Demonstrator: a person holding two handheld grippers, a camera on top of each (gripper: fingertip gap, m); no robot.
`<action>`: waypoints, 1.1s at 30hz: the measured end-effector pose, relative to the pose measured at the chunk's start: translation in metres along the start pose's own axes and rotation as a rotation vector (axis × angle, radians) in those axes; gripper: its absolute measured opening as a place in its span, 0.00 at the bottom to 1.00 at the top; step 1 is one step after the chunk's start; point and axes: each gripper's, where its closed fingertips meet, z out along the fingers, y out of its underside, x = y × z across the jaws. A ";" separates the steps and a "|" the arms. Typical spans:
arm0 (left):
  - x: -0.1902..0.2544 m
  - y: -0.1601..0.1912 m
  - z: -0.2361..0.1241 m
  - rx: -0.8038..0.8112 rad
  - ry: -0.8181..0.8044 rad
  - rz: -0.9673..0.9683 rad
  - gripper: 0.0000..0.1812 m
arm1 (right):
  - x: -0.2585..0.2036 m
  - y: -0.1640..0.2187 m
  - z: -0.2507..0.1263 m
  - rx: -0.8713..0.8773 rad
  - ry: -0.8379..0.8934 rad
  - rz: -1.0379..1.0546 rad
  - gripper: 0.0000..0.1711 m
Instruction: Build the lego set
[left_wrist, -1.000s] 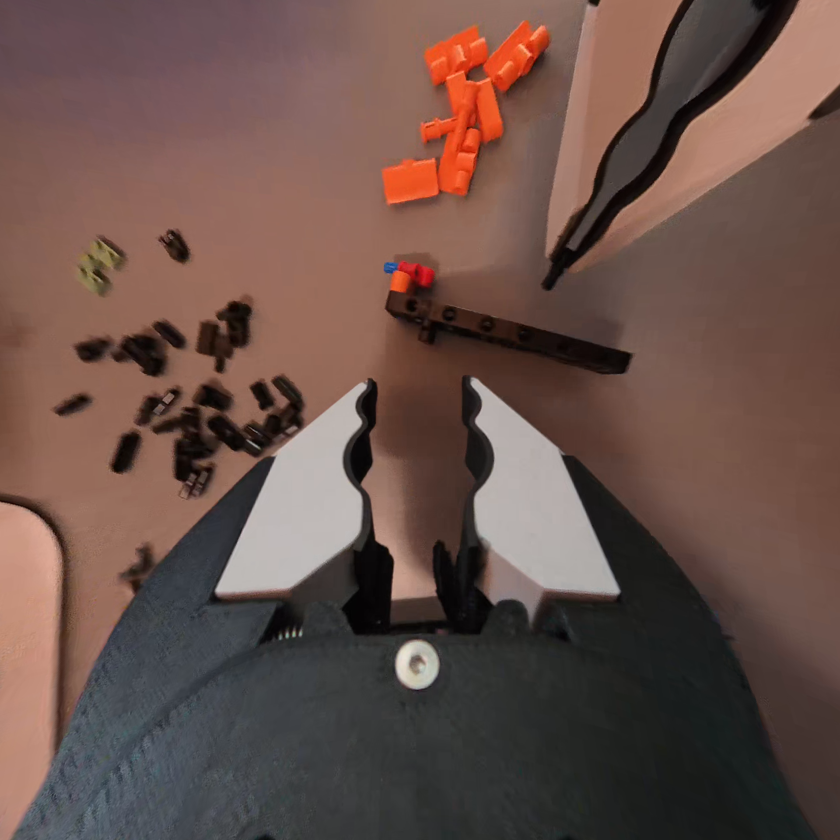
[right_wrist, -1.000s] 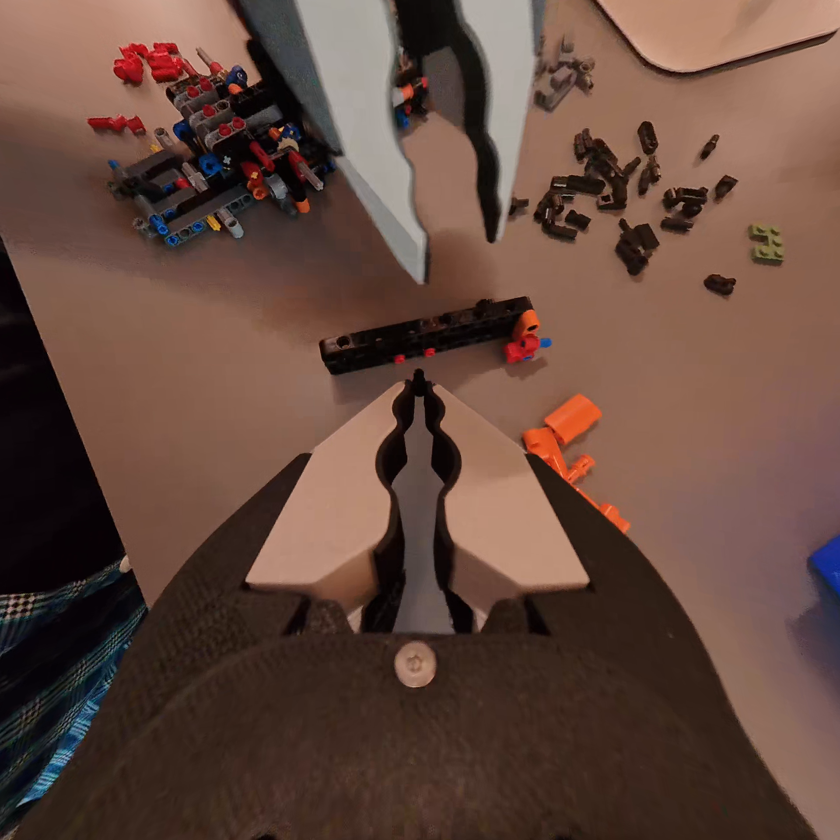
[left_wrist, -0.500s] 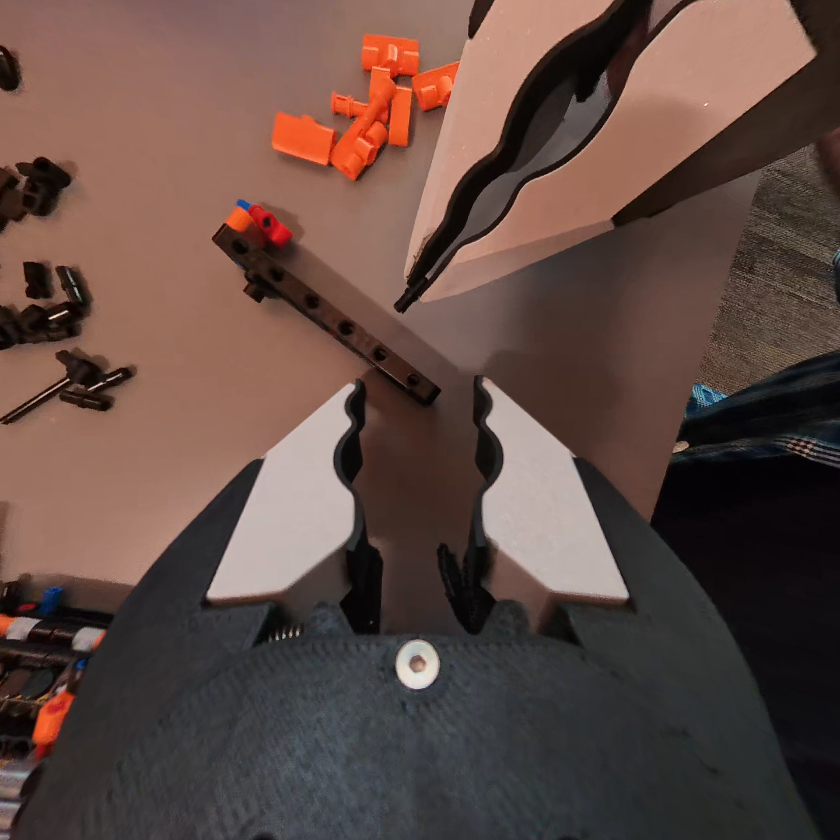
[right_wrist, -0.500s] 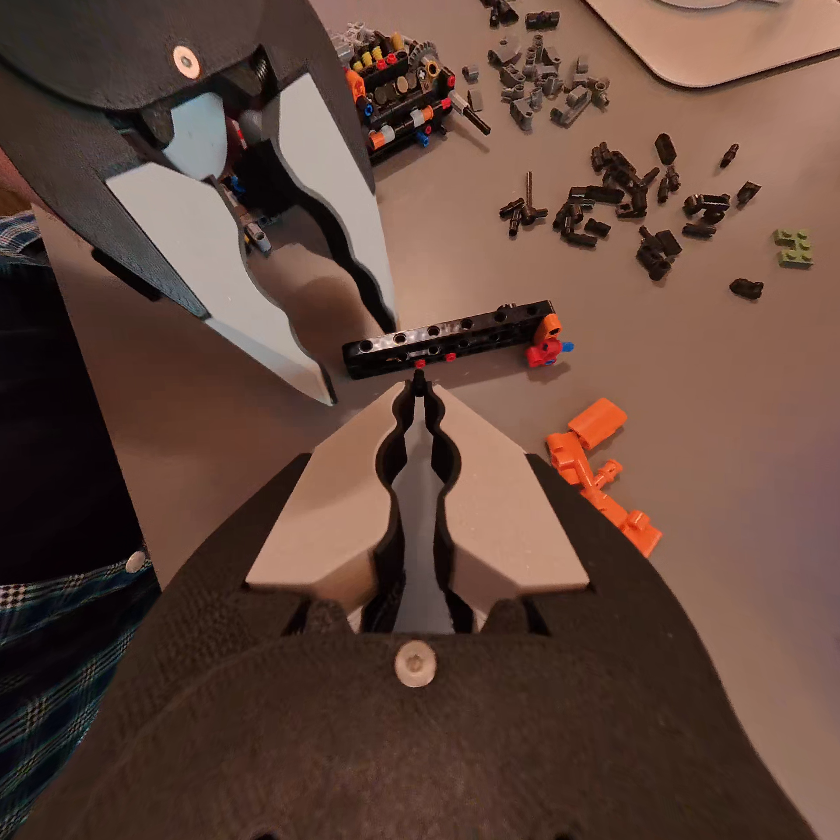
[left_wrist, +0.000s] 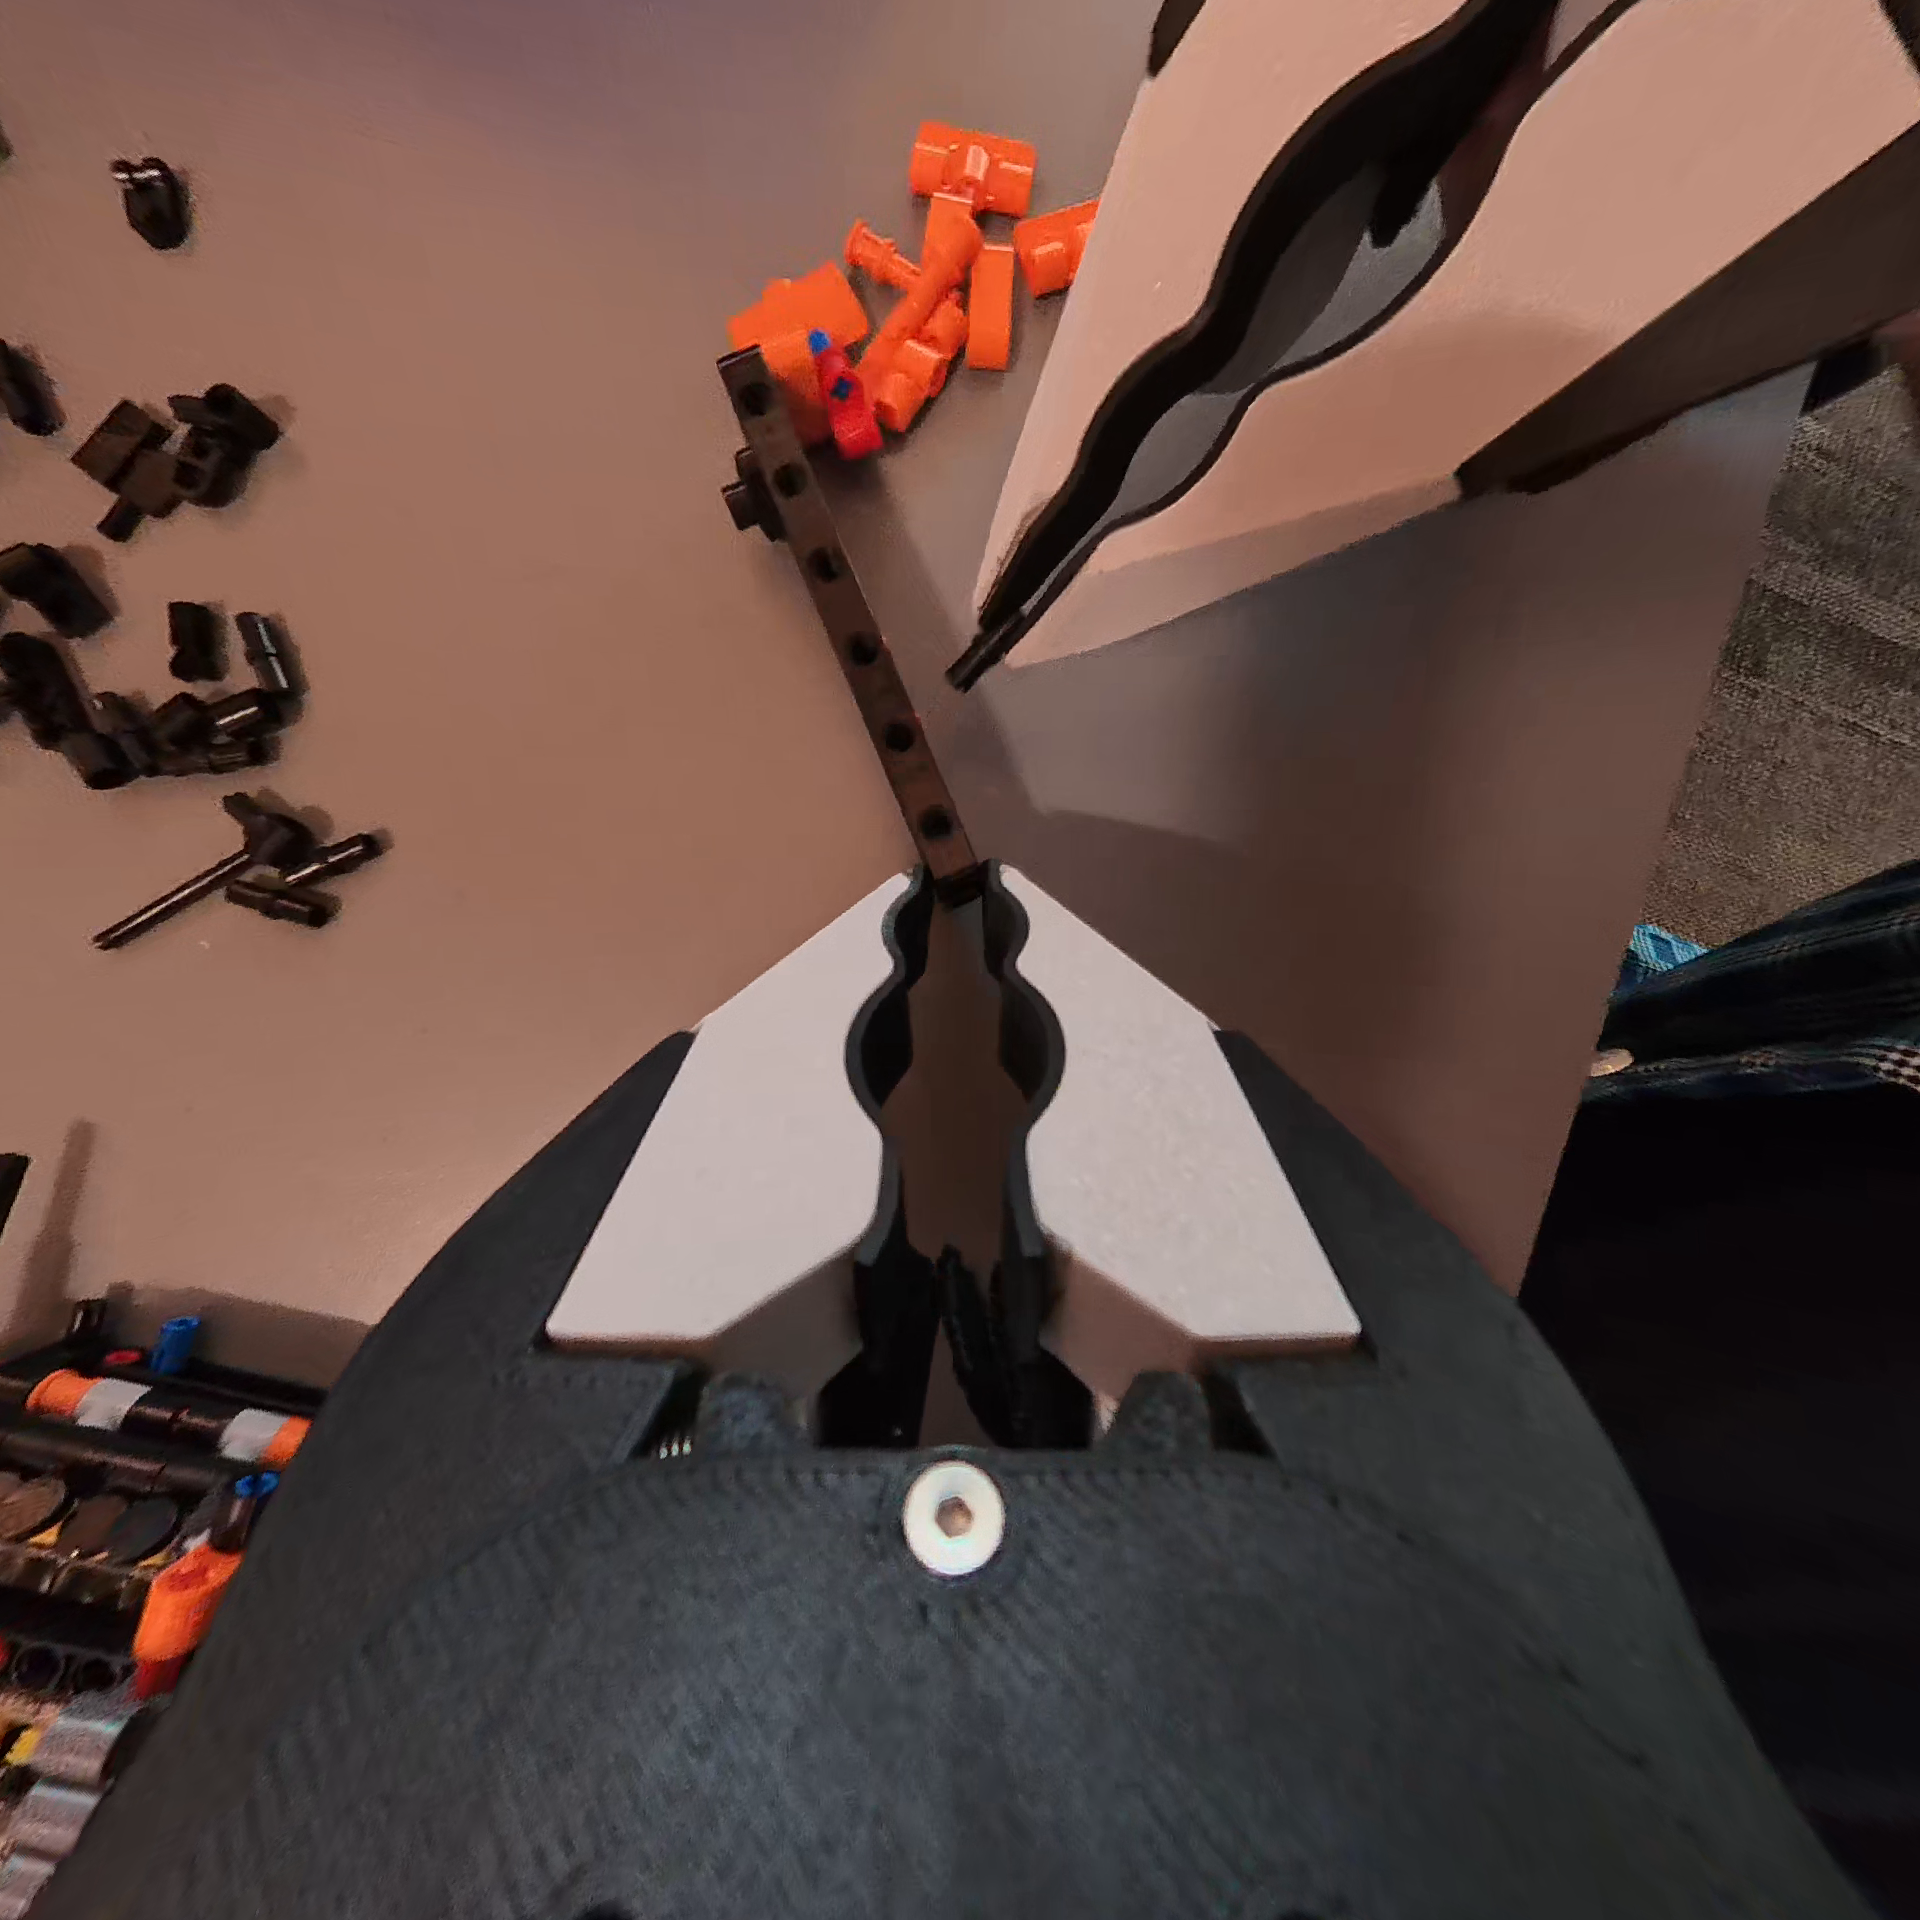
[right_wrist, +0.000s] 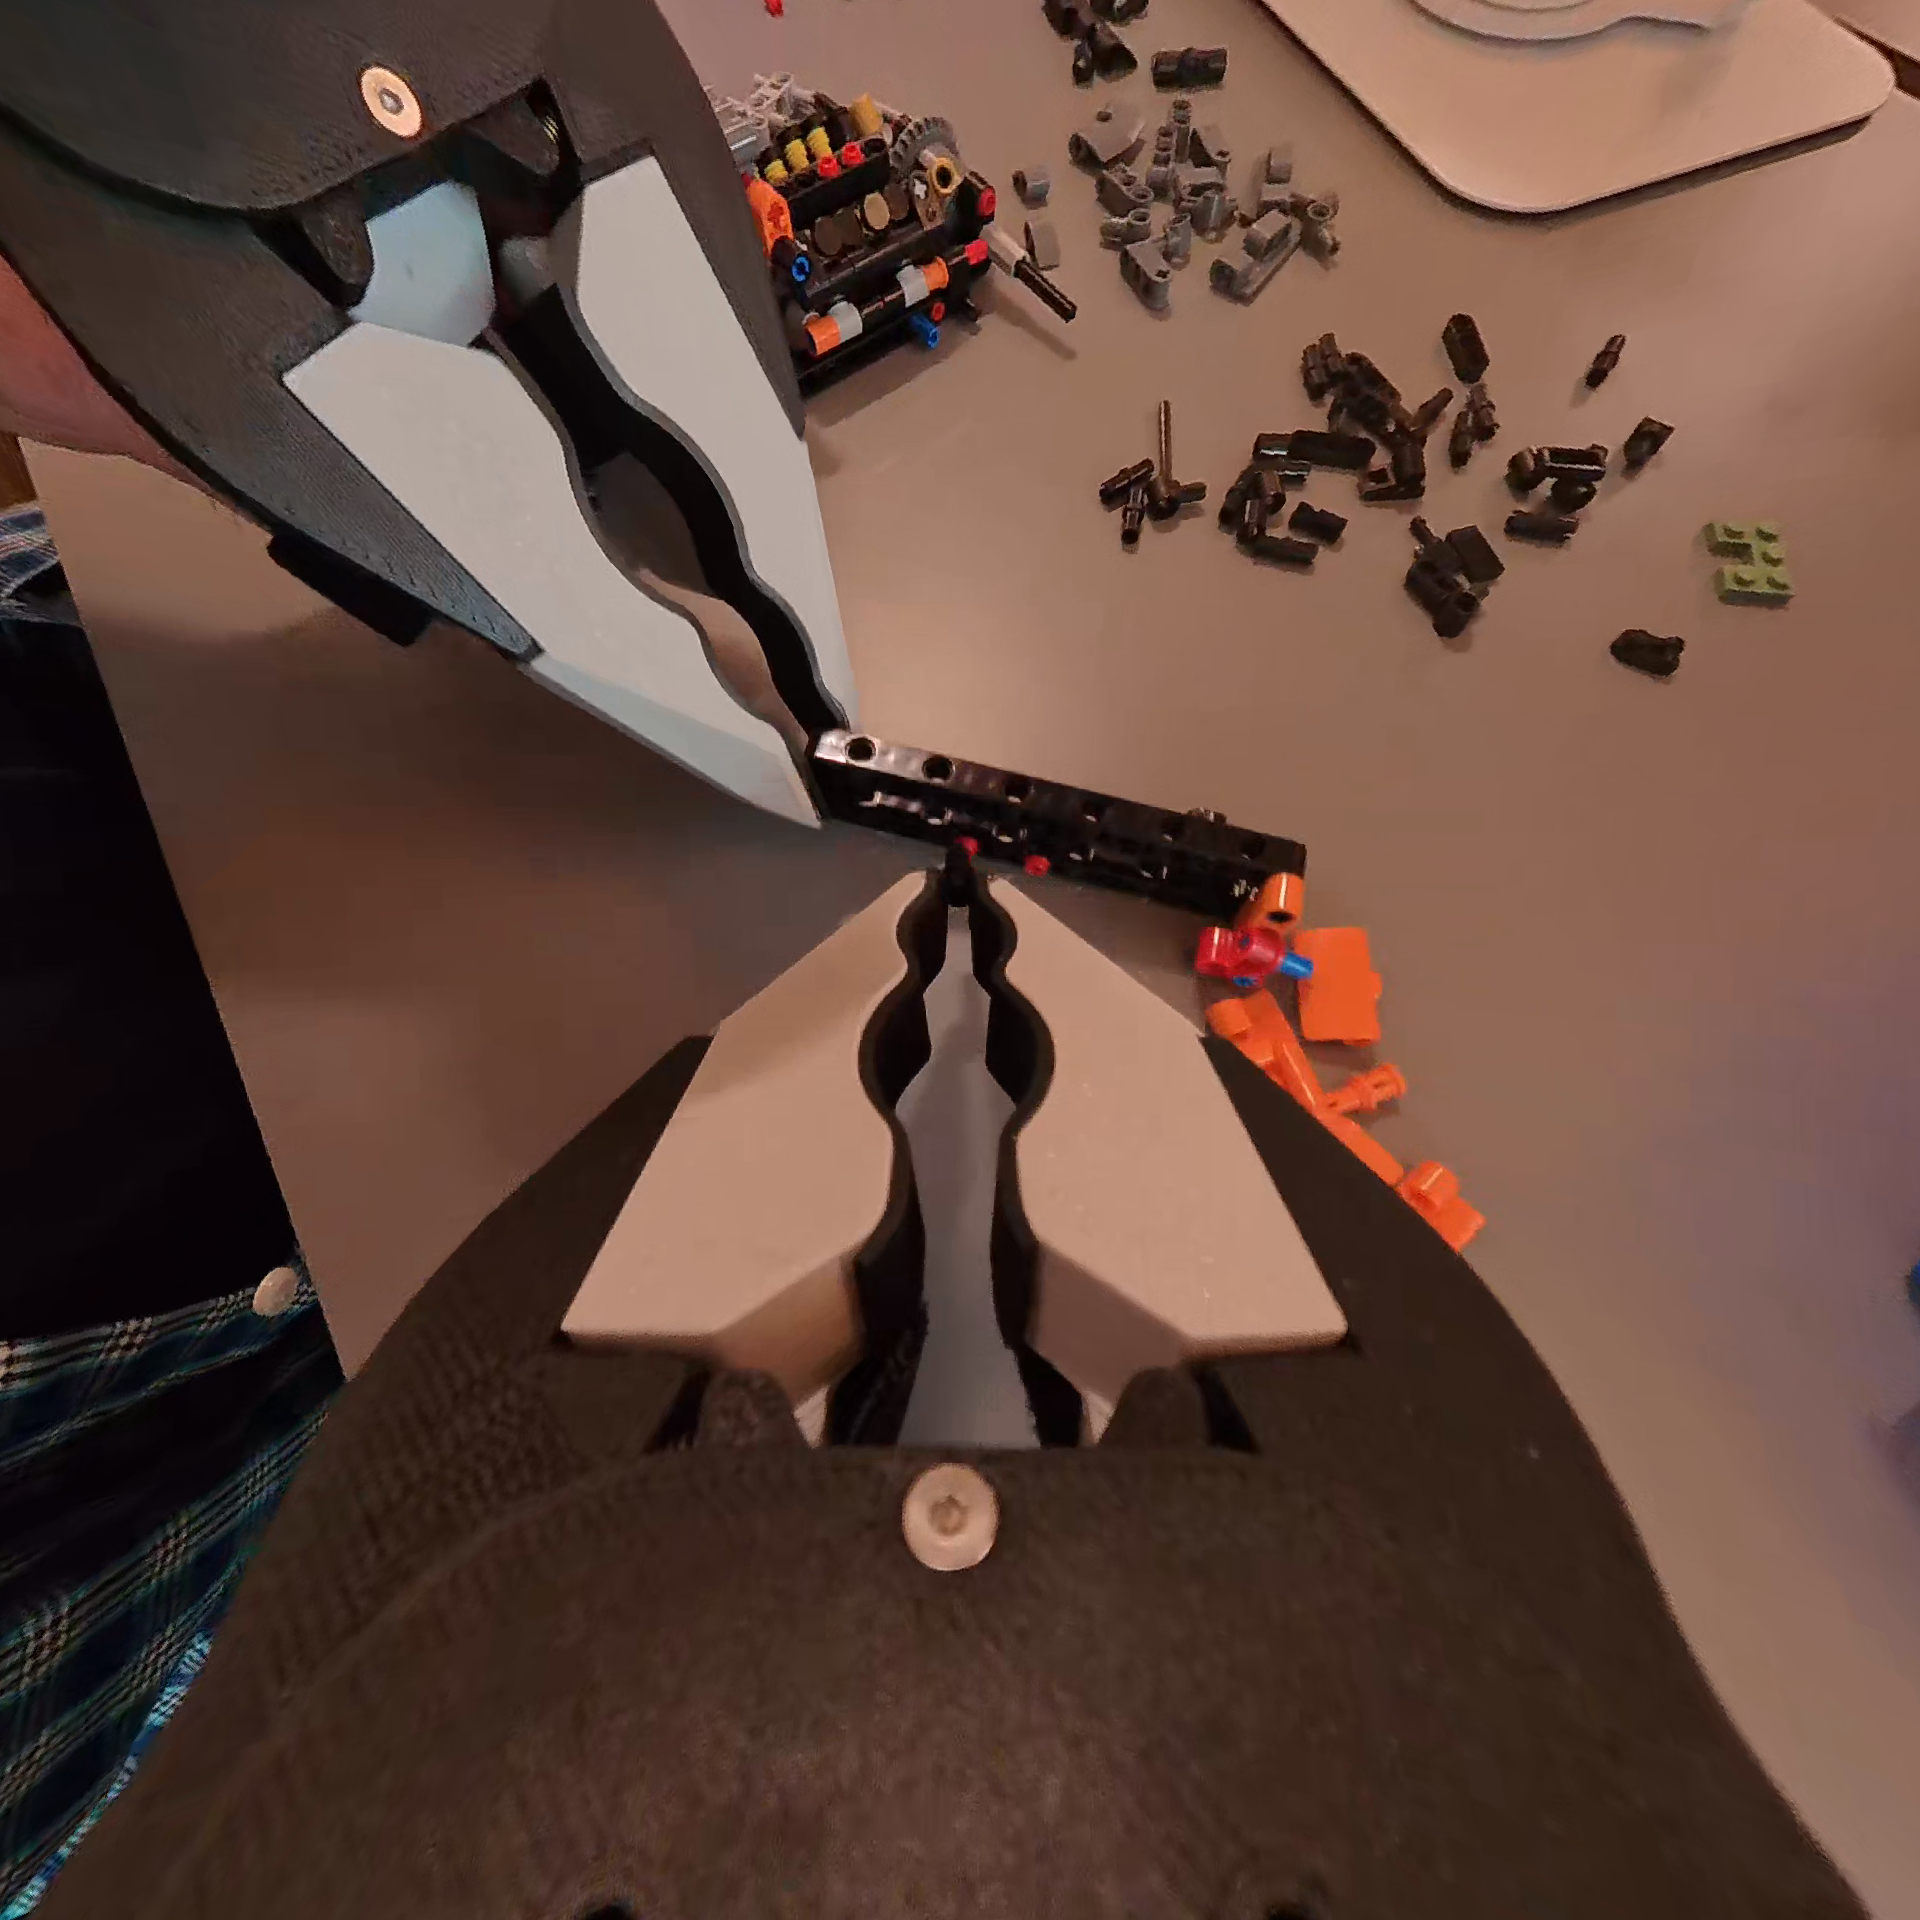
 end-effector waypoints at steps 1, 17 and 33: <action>-0.001 0.000 -0.001 0.004 -0.002 -0.001 0.05 | 0.001 0.001 -0.001 0.002 0.002 0.002 0.01; -0.017 -0.008 -0.027 0.091 0.001 -0.062 0.04 | 0.012 -0.002 -0.026 0.056 0.052 0.003 0.01; 0.012 -0.022 -0.035 0.238 0.304 -0.420 0.04 | -0.003 -0.018 -0.044 0.197 0.158 -0.181 0.01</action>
